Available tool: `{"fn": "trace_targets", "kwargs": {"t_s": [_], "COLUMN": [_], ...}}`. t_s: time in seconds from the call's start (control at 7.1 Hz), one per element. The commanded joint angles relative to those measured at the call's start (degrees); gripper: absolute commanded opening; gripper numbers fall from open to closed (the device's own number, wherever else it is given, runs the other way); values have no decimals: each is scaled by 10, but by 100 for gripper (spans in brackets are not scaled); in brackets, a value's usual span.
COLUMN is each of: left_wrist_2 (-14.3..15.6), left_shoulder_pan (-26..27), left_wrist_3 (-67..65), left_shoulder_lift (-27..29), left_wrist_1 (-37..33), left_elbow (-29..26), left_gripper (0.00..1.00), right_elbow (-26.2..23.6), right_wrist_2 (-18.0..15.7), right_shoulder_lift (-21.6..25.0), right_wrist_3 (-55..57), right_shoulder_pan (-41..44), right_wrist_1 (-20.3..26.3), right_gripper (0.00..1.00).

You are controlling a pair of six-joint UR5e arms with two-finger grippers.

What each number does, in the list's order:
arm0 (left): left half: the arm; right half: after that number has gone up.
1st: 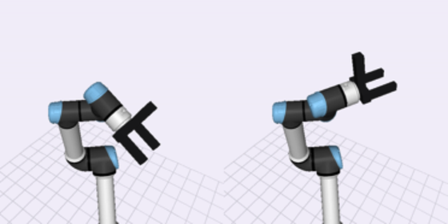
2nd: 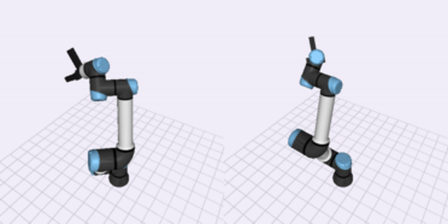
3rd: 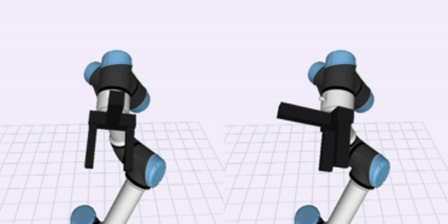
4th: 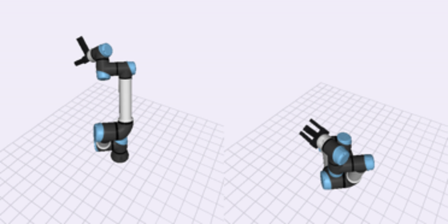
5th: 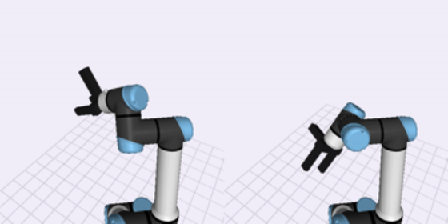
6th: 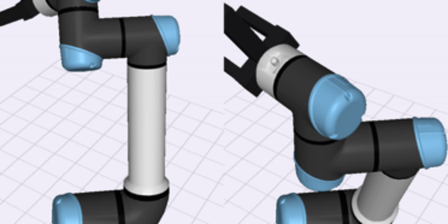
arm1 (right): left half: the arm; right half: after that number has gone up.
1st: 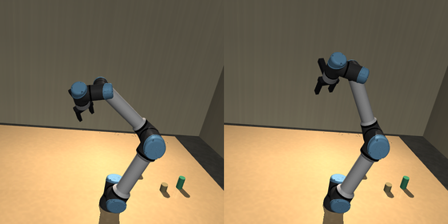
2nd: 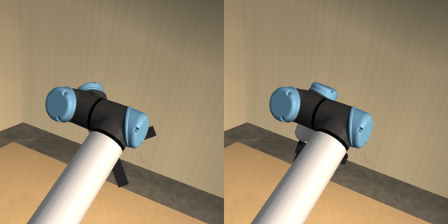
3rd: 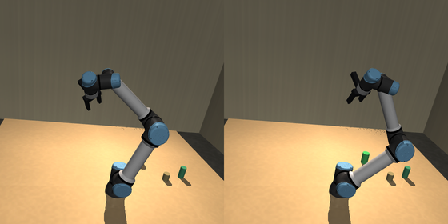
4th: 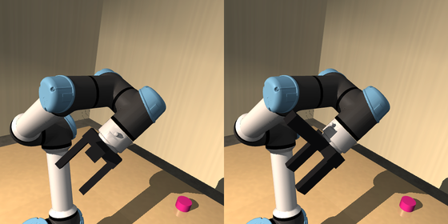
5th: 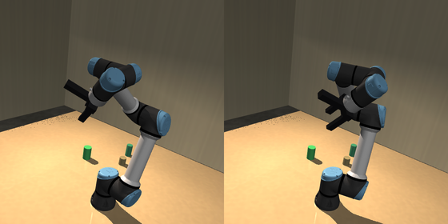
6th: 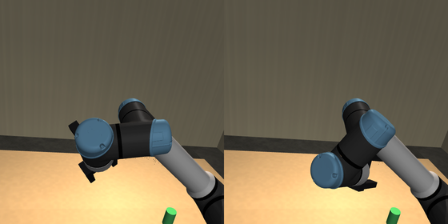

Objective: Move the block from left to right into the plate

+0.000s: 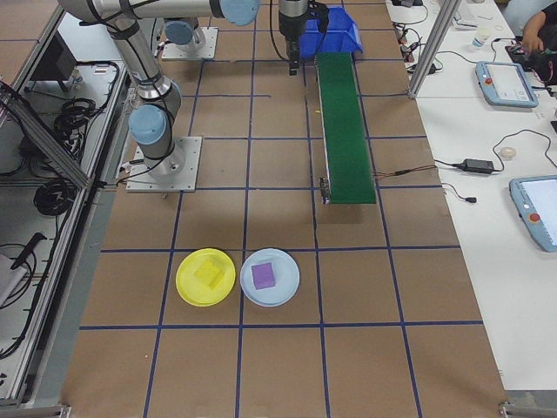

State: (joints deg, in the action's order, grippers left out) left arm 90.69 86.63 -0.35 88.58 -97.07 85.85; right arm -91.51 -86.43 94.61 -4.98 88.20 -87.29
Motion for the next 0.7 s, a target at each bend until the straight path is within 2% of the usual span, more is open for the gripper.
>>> {"fn": "trace_targets", "kwargs": {"t_s": [0.0, 0.56], "left_wrist_2": [-5, -7], "left_shoulder_pan": [0, 0], "left_wrist_3": [1, 3], "left_shoulder_lift": [0, 0], "left_wrist_1": [2, 3], "left_elbow": [1, 2], "left_gripper": [100, 100], "right_elbow": [-16, -17], "right_wrist_2": [-22, -34], "right_shoulder_lift": [-11, -12], "right_wrist_3": [37, 32], "right_shoulder_pan": [26, 25], "right_wrist_1": [-20, -19], "right_gripper": [100, 100]}}
